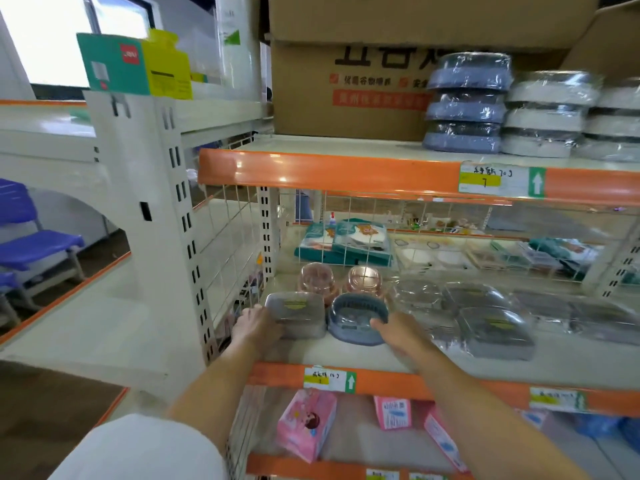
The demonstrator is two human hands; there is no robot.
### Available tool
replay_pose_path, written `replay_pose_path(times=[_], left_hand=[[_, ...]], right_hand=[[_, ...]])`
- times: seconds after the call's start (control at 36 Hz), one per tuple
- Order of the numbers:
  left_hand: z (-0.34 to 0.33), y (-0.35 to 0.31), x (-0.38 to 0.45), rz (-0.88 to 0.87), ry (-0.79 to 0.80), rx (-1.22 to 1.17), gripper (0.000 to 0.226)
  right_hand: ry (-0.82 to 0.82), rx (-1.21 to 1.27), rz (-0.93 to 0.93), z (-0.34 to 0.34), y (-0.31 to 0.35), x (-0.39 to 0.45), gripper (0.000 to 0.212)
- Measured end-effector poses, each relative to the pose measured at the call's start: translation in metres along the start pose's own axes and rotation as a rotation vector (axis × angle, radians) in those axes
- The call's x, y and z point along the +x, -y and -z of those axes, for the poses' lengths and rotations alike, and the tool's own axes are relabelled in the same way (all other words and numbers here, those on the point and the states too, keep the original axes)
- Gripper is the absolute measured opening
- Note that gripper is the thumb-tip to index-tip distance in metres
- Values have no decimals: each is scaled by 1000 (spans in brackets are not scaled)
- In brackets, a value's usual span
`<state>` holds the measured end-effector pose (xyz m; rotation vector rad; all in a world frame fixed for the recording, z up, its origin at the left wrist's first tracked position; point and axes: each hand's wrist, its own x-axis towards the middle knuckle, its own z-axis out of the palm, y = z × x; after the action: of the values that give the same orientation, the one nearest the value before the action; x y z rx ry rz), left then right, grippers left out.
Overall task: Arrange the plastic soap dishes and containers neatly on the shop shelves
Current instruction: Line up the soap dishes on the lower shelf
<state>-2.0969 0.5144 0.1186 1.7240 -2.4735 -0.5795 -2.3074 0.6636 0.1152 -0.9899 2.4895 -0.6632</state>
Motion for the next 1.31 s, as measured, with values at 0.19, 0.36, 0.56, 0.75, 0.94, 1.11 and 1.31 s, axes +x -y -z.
replay_pose_path(times=[0.19,0.36,0.56,0.75,0.94,1.11,1.31], left_hand=[[13,-31,-28,-38,47,152,44],[18,-73,-60,-235,117,203,36],[15,-152,-129,-533,127,405,41],[19,-207,-179,-651,69,358,21],[72,-251,-225,-715,-76,272,22],[124,-273,-244,-731,-220,223,25],[175,-293,-248,-689,-411,81,27]], right_hand=[[96,-102,207,47,-15,-32,15],[162,-201,309,100,-38,-66,22],[112,-262,357,154,-73,-101,22],[49,-321,454,202,-98,-141,27],[-62,-352,562,258,-99,-169,22],[-160,-372,638,307,-86,-181,24],[-296,-307,632,363,-69,-182,31]])
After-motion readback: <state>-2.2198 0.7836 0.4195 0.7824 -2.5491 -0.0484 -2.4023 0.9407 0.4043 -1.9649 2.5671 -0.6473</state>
